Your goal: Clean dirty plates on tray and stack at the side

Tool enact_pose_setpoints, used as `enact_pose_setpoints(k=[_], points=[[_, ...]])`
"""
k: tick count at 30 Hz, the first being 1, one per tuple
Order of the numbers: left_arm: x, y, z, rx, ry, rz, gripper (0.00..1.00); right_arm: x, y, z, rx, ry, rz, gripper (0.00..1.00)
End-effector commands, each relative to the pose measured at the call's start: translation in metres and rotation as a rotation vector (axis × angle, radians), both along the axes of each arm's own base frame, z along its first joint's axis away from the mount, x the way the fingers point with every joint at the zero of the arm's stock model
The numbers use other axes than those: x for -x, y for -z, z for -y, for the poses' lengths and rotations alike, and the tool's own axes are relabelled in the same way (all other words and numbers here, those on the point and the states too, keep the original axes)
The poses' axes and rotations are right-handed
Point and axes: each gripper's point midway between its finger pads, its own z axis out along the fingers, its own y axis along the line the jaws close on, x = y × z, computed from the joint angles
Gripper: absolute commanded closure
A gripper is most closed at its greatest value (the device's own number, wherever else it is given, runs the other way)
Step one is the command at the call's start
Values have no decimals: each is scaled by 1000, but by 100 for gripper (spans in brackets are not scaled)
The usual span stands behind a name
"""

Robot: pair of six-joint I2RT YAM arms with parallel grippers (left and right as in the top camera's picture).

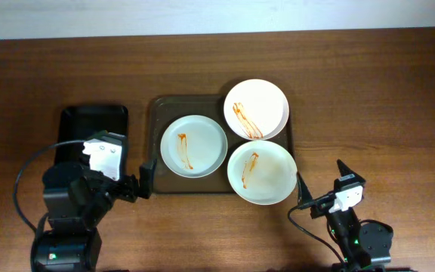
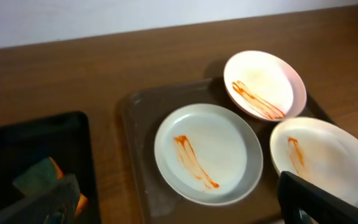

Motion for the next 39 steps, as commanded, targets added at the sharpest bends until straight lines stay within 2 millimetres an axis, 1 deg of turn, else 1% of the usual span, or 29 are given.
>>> enact_pose_setpoints(k=[1, 5, 6, 7, 9, 10, 12, 14, 16, 17, 19, 21, 22, 23, 24, 26, 27, 28, 29, 30, 32, 34, 35, 36, 38, 39], points=[[2, -7, 7, 24, 29, 3, 1, -4, 6, 20, 29, 117, -12, 2], [2, -8, 6, 23, 29, 7, 1, -4, 6, 20, 24, 116, -11, 2], [2, -8, 6, 23, 29, 8, 0, -4, 3, 19, 18, 108, 1, 2], [1, -10, 6, 23, 28, 13, 0, -2, -10, 8, 9, 49, 50, 2], [-1, -13, 5, 24, 21, 12, 1, 0, -22, 3, 5, 14, 89, 2], [-6, -16, 1, 31, -12, 1, 1, 2, -36, 1, -28, 5, 107, 2], [-12, -21, 0, 37, -23, -20, 1, 5, -54, 1, -48, 4, 125, 2], [-24, -27, -1, 38, -24, -85, 1, 9, -84, 0, -48, -4, 114, 1], [-31, -31, -1, 39, -25, -148, 1, 9, -101, -3, -46, -22, 75, 2], [-33, -32, -1, 40, -26, -179, 0, 6, -111, -4, -45, -24, 49, 2], [-36, -34, -4, 30, -41, -213, 1, -1, -122, -6, -43, -36, -20, 2], [-39, -43, -10, 8, -73, -192, 1, -17, -137, -15, -44, -79, -122, 2], [-40, -48, -11, 6, -75, -179, 1, -25, -146, -21, -49, -112, -160, 1], [-40, -52, -11, 6, -75, -171, 1, -32, -150, -26, -52, -138, -195, 2], [-40, -54, -11, 6, -75, -167, 1, -36, -153, -28, -55, -152, -222, 1], [-42, -55, -13, 8, -83, -166, 1, -53, -152, -33, -65, -173, -377, 2], [-43, -55, -16, 11, -93, -168, 1, -58, -151, -34, -67, -171, -428, 2], [-47, -57, -25, 28, -131, -178, 0, -65, -152, -36, -74, -184, -498, 2], [-50, -57, -33, 42, -163, -187, 1, -71, -154, -41, -84, -211, -531, 2], [-52, -55, -42, 48, -193, -207, 1, -82, -152, -44, -90, -223, -554, 1], [-56, -48, -50, 52, -215, -247, 1, -92, -140, -54, -112, -277, -592, 1], [-61, -36, -52, 54, -219, -316, 1, -99, -134, -65, -138, -345, -612, 2], [-63, -30, -52, 56, -220, -358, 1, -105, -132, -72, -154, -386, -610, 5], [-66, -25, -53, 58, -220, -393, 1, -111, -128, -73, -187, -380, -630, 11], [-73, -20, -54, 55, -214, -459, 1, -126, -112, -74, -279, -344, -702, 12], [-76, -18, -54, 39, -198, -492, 1, -133, -103, -76, -301, -337, -732, 14]])
